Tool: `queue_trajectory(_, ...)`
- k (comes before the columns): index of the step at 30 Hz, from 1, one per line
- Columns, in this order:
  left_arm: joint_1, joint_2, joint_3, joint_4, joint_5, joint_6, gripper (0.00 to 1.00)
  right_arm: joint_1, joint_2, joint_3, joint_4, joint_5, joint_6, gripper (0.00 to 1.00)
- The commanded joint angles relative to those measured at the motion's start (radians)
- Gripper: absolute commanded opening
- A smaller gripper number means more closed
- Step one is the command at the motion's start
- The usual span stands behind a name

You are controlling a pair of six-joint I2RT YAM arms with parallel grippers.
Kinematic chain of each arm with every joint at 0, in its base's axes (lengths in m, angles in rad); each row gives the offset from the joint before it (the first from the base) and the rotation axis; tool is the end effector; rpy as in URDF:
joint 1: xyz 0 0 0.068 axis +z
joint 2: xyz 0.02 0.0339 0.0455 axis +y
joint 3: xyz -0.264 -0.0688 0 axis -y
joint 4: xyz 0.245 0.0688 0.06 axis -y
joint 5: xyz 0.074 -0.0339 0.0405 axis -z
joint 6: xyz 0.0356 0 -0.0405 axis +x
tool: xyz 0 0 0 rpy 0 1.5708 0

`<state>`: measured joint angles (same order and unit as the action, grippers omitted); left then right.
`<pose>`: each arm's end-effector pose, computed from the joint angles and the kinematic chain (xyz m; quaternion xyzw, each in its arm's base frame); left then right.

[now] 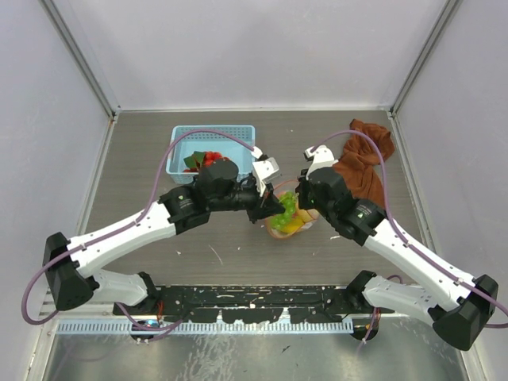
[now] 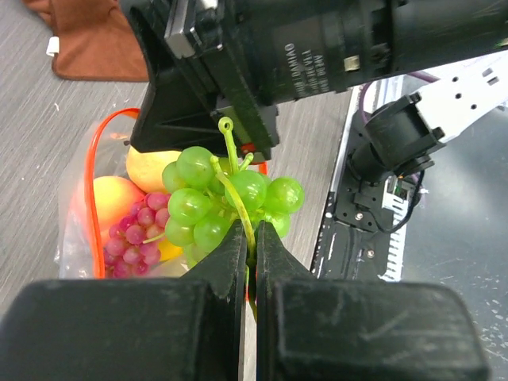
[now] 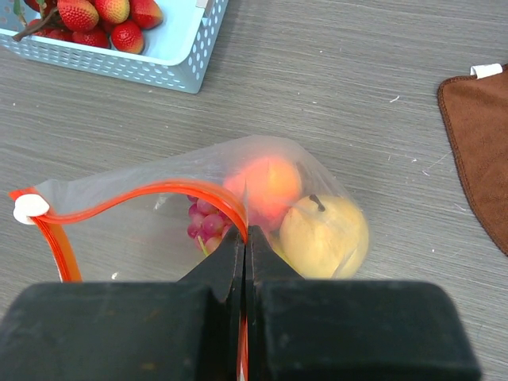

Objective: Place the food in the zip-top bag and seal the zipper
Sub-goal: Place the fake fruit in the zipper food storage bag.

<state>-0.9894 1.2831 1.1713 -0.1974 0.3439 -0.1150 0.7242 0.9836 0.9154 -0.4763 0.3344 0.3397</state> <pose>0.1534 -0.2554 0.3662 0.4283 0.6781 -0.4225 0.4222 0.1683 0.1332 0.3207 -0.0839 0.8588 0.1206 0.4907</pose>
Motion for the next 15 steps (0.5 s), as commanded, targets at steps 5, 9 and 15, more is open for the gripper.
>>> queue_trajectory(5, -0.003, 0.053, 0.007, 0.063, -0.107, 0.091, 0.00, -0.002, -0.037, 0.008, 0.045, 0.003, 0.008, 0.00)
queue_trajectory(9, -0.004, 0.071, 0.027, 0.017, -0.200, 0.155, 0.00, -0.002, -0.035, 0.007, 0.047, 0.001, 0.008, 0.00)
queue_trajectory(15, -0.004, 0.129, 0.080, -0.059, -0.270, 0.253, 0.00, -0.002, -0.038, 0.005, 0.052, -0.005, 0.010, 0.00)
